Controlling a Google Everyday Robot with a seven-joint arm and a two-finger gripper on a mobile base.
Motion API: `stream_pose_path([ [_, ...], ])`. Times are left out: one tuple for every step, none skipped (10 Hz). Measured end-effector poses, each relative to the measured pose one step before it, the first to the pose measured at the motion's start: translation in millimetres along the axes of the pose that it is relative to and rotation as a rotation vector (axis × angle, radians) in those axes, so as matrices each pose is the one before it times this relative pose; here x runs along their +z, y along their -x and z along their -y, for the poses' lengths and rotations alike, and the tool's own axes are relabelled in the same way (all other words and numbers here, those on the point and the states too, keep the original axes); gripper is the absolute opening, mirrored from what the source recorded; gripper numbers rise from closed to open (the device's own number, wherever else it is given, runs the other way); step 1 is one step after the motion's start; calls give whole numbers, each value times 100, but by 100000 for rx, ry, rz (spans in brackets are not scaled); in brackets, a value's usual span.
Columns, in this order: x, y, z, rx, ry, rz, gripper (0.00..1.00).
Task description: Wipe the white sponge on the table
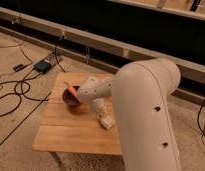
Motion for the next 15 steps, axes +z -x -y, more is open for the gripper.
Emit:
stream_pose_path([
  [218, 93, 41, 837, 15, -755, 0],
  [288, 202, -235, 814, 1128, -1108, 0],
  [301, 368, -370, -145, 1226, -908, 0],
  [85, 514, -525, -497, 1878, 56, 0],
  [-69, 367, -381, -519, 1315, 187, 0],
  [-342, 504, -1095, -1696, 2577, 380, 0],
  [-268, 249, -625, -1324, 1268, 440, 0],
  [-560, 128, -1019, -1371, 2253, 12, 0],
  [-551, -35, -964, -1116, 2135, -292, 0],
  [-557, -235, -1094, -1329, 2342, -680, 0],
  [-493, -541, -1414, -1754, 2778, -1145, 0],
  [-165, -593, -904, -1221, 1529, -1212, 0],
  [-1, -1351, -1190, -2037, 1216, -2805, 0],
  [70, -1140, -926, -1468, 731, -2340, 0],
  [71, -778, -398, -653, 286, -1628, 0],
])
